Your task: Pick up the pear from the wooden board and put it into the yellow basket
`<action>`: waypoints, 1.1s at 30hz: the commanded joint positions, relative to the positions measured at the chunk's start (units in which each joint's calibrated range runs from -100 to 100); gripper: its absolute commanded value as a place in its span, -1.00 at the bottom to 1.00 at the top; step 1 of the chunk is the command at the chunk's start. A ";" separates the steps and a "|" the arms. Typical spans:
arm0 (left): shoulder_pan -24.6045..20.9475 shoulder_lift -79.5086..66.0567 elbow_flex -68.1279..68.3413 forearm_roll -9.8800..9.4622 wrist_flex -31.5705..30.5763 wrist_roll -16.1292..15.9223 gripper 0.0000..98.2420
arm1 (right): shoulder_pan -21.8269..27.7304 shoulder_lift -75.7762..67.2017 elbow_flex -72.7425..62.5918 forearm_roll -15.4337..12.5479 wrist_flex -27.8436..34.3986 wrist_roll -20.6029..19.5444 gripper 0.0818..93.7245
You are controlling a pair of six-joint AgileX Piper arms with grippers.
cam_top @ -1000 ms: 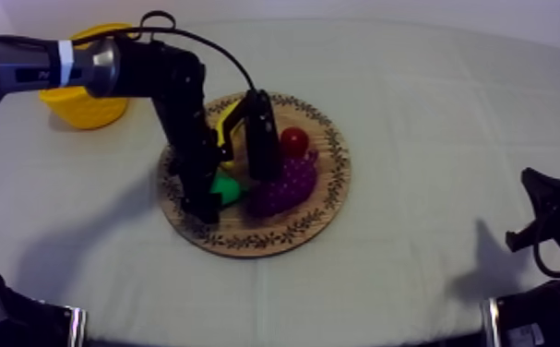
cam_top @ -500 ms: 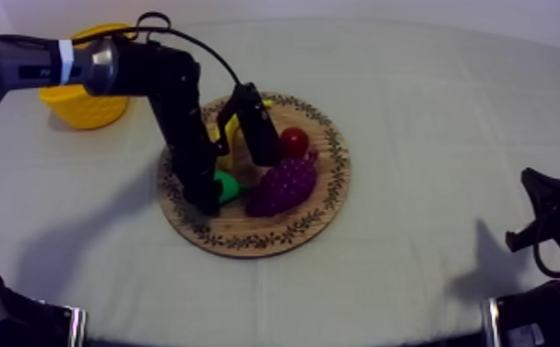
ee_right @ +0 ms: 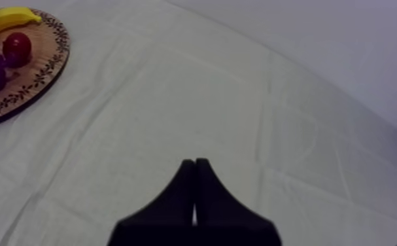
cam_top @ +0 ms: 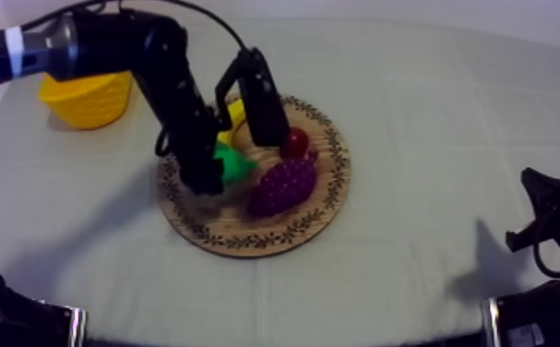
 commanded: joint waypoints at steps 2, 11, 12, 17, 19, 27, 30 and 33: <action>0.02 -3.54 -1.57 -0.07 2.54 0.58 0.01 | -0.01 -0.03 -0.02 0.00 0.02 0.00 -0.99; 0.28 -9.99 -6.21 -0.69 7.13 4.95 0.01 | -0.02 -0.03 -0.02 0.00 0.02 0.00 -0.99; 0.32 -10.64 -6.62 -0.87 7.37 5.86 0.00 | -0.02 -0.03 -0.02 0.00 0.02 0.00 -0.99; 0.50 -13.04 -7.66 -1.13 7.80 12.33 -0.01 | -0.02 -0.03 -0.02 0.00 0.02 0.00 -0.99; 0.49 -13.61 -7.93 -0.69 7.42 14.94 -0.01 | -0.02 -0.03 -0.02 0.00 0.02 0.00 -0.99; -0.37 -15.14 -7.66 0.49 6.40 26.80 0.00 | -0.02 -0.03 -0.02 0.00 0.02 0.00 -0.99; -1.21 -15.78 -7.71 0.60 6.35 29.76 0.02 | -0.02 -0.03 -0.02 0.00 0.02 0.00 -0.99; -2.73 -16.49 -8.15 0.60 6.93 31.50 0.03 | -0.02 -0.03 -0.02 0.00 0.02 0.00 -0.99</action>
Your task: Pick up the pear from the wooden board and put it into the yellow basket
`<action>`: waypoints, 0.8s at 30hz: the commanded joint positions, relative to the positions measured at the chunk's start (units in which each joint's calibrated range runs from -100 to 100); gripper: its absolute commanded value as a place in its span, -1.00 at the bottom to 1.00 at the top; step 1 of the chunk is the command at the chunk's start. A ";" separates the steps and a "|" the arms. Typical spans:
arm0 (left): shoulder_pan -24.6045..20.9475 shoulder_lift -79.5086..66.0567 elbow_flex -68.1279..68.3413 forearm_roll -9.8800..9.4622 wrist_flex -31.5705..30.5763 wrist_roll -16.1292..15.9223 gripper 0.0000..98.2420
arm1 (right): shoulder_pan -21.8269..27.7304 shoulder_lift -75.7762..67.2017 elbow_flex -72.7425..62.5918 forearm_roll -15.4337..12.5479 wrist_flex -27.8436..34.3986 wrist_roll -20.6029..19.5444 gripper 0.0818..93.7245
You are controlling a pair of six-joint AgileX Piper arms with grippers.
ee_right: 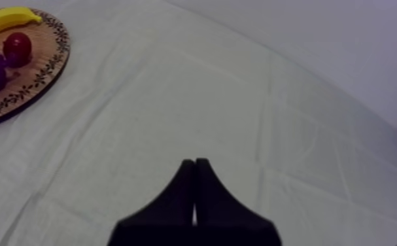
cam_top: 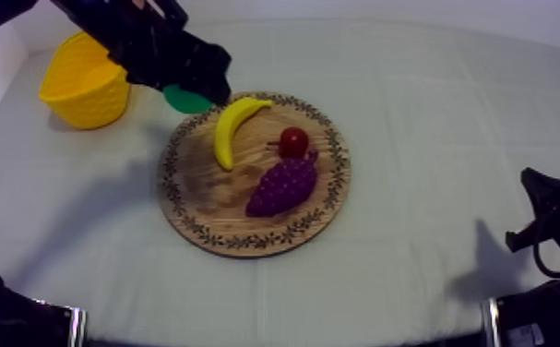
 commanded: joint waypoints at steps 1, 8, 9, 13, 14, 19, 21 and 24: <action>-1.36 -0.42 -0.20 0.02 0.52 3.40 0.03 | -0.02 -0.03 -0.02 0.00 0.02 0.00 -0.99; -7.55 0.14 -3.20 -0.19 3.07 1.71 0.04 | -0.02 -0.03 -0.02 0.00 0.02 0.00 -0.99; -8.52 0.52 -4.10 -0.35 3.75 1.22 0.04 | -0.02 -0.03 -0.02 0.00 0.02 0.00 -0.99; -12.54 2.49 -8.21 -1.06 6.33 -1.26 0.03 | -0.02 -0.03 -0.02 0.00 0.02 0.00 -0.99; -13.58 3.07 -9.28 -1.19 7.03 -1.86 0.03 | -0.02 -0.03 -0.02 0.00 0.02 0.00 -0.99; -18.16 6.00 -15.07 -1.98 10.12 -4.00 0.05 | -0.02 -0.03 -0.02 0.00 0.02 0.00 -0.99; -19.54 7.32 -17.86 -2.49 11.32 -4.33 0.05 | -0.02 -0.03 -0.02 0.00 0.02 0.00 -0.99; -21.13 9.55 -22.29 -3.15 12.51 -4.85 0.06 | -0.02 -0.03 -0.02 0.00 0.02 0.00 -0.99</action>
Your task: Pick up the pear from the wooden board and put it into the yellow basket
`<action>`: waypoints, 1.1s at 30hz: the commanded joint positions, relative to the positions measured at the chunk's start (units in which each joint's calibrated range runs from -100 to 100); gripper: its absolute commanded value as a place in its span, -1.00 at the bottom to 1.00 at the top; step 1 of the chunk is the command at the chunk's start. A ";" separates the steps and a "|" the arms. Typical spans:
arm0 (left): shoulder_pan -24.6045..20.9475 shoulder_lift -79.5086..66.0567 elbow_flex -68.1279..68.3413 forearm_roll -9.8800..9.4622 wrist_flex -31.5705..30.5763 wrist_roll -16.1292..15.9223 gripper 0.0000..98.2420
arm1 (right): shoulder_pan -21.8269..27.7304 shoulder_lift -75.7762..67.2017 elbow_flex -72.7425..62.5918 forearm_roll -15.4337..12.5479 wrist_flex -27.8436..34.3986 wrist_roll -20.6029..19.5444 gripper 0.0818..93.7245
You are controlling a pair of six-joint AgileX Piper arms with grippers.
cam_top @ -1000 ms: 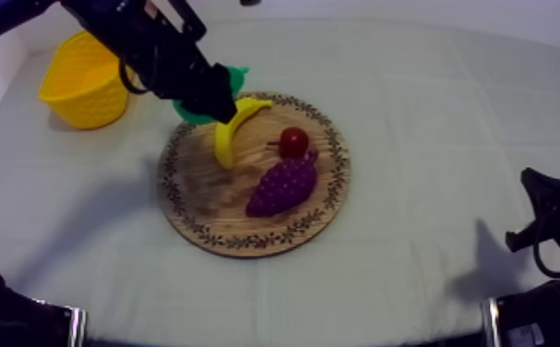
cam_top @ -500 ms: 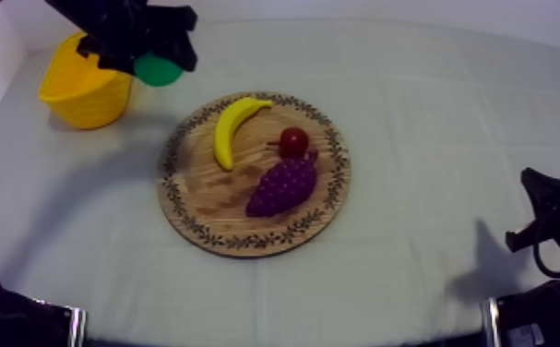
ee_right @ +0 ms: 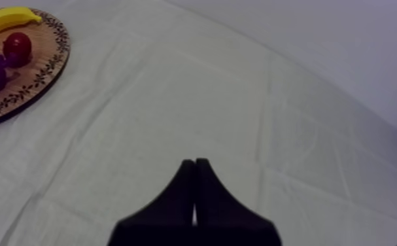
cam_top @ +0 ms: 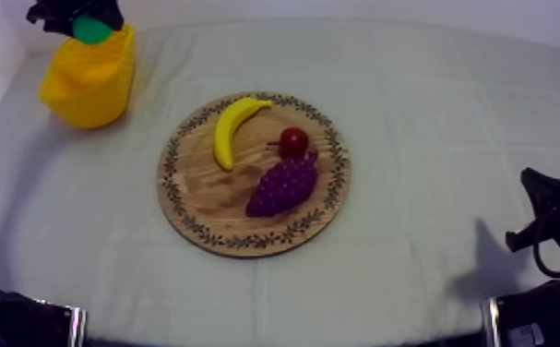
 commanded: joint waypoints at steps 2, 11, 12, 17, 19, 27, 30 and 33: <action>-1.93 2.52 -5.98 -0.54 0.97 -0.39 0.06 | -0.02 -0.03 -0.02 0.00 0.02 0.00 -0.99; -4.73 10.02 -18.08 -1.91 2.69 -1.37 0.07 | -0.02 -0.03 -0.02 0.00 0.02 0.00 -0.99; -4.92 10.75 -19.03 -1.98 2.71 -1.39 0.07 | -0.02 -0.03 -0.02 0.00 0.02 0.00 -0.99; -5.94 14.11 -22.66 -2.20 2.76 -1.50 0.08 | -0.02 -0.03 -0.02 0.00 0.02 0.00 -0.99; -6.36 15.51 -23.62 -2.25 2.77 -1.57 0.08 | -0.02 -0.03 -0.02 0.00 0.02 0.00 -0.99; -8.19 22.68 -26.80 -2.09 2.35 -2.69 0.10 | -0.02 -0.03 -0.02 0.00 0.02 0.00 -0.99; -8.93 25.79 -27.52 -2.06 1.53 -3.38 0.11 | -0.02 -0.03 -0.02 0.00 0.02 0.00 -0.99; -9.62 28.71 -28.17 -2.02 0.64 -3.96 0.12 | -0.02 -0.03 -0.02 0.00 0.02 0.00 -0.99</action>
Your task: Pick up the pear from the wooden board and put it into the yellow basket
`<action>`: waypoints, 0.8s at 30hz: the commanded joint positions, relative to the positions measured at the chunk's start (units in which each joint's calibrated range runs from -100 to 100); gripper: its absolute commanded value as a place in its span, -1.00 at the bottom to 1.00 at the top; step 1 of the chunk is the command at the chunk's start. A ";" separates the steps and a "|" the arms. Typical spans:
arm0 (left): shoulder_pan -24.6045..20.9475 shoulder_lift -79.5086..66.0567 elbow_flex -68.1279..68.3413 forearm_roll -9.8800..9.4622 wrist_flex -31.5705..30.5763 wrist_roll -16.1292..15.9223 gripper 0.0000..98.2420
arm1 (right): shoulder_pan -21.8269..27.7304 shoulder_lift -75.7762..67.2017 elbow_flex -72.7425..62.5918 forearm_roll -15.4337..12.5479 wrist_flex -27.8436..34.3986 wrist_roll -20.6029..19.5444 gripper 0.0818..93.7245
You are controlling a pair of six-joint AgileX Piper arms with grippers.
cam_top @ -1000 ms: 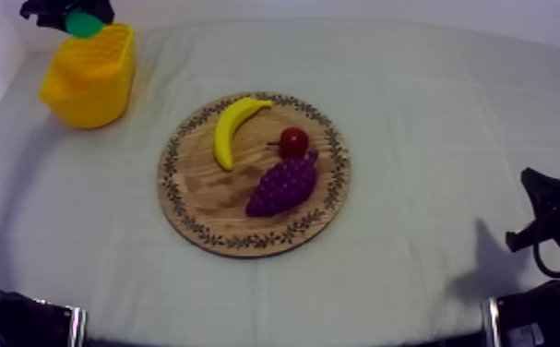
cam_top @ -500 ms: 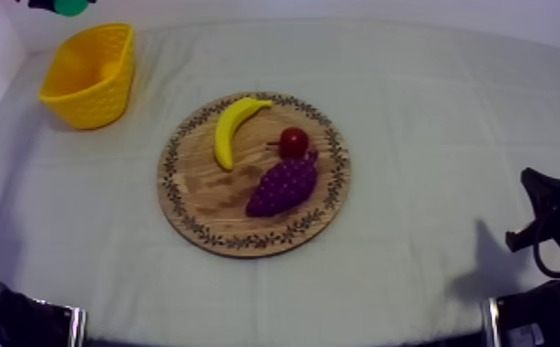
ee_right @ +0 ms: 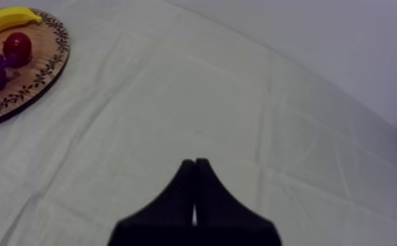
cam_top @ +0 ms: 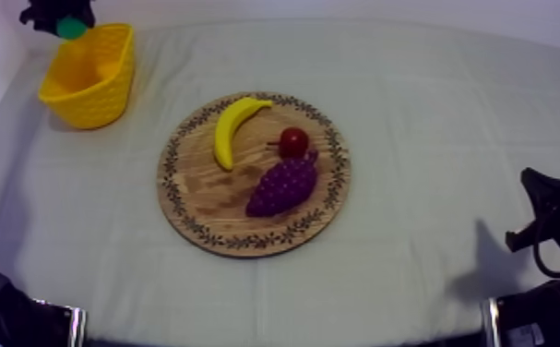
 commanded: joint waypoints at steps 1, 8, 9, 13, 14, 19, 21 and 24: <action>-0.38 2.35 -0.43 0.08 -0.43 -0.37 0.12 | -0.02 -0.03 -0.02 0.00 0.02 0.00 -0.99; -1.41 7.49 -3.26 0.08 -0.83 -1.34 0.12 | -0.02 -0.03 -0.02 0.00 0.02 0.00 -0.99; -1.49 8.10 -3.66 0.08 -0.84 -1.46 0.12 | -0.02 -0.03 -0.02 0.00 0.02 0.00 -0.99; -1.77 10.51 -5.33 0.21 -0.86 -1.93 0.14 | -0.02 -0.03 -0.02 0.00 0.02 0.00 -0.99; -1.84 11.06 -5.68 0.24 -0.86 -2.03 0.14 | -0.02 -0.03 -0.02 0.00 0.02 0.00 -0.99; -2.12 13.63 -6.91 0.29 -0.87 -2.65 0.22 | -0.02 -0.03 -0.02 0.00 0.02 0.00 -0.99; -2.20 14.42 -6.98 0.32 -0.87 -2.93 0.29 | -0.02 -0.03 -0.02 0.00 0.02 0.00 -0.99; -2.25 15.37 -7.06 0.37 -0.83 -3.23 0.40 | -0.02 -0.03 -0.02 0.00 0.02 0.00 -0.99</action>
